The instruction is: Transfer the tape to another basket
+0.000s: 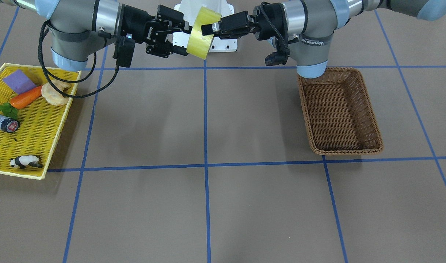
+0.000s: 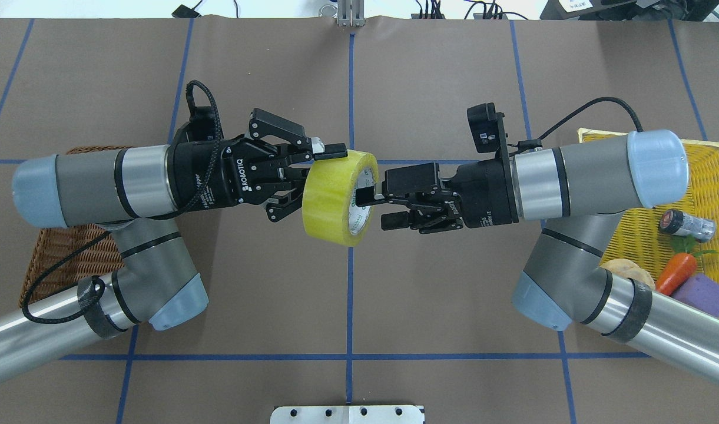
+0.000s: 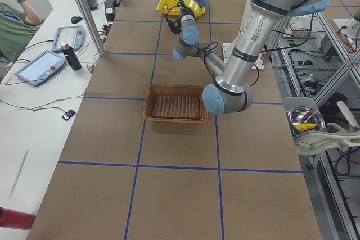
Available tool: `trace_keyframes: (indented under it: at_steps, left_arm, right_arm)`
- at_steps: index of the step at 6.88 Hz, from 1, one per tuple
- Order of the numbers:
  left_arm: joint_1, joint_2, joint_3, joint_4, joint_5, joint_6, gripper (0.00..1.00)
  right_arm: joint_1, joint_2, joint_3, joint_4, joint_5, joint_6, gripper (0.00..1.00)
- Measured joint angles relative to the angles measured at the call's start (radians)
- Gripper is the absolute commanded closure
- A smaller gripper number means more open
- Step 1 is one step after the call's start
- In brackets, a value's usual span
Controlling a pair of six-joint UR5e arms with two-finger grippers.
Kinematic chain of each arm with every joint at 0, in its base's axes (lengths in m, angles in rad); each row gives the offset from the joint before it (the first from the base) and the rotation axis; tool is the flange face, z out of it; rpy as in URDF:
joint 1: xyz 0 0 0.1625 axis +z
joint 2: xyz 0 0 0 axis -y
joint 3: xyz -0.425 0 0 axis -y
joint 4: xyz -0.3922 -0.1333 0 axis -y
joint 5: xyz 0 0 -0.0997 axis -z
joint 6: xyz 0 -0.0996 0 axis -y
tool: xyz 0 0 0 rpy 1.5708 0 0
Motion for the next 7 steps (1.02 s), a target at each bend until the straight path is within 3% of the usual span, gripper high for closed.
trace_keyframes:
  at_steps: [3,5,7]
  left_arm:
    - [0.0,0.005,0.001,-0.005,-0.001,-0.003,1.0]
    - [-0.006,0.01,0.004,-0.003,0.002,0.006,1.0]
    - [-0.025,0.045,0.004,0.006,0.006,0.158,1.0]
  right_arm:
    - [0.047,-0.049,0.0,-0.007,0.042,-0.013,0.0]
    - [0.185,-0.067,-0.016,-0.027,0.203,-0.023,0.0]
    - [0.362,-0.068,-0.086,-0.053,0.373,-0.114,0.0]
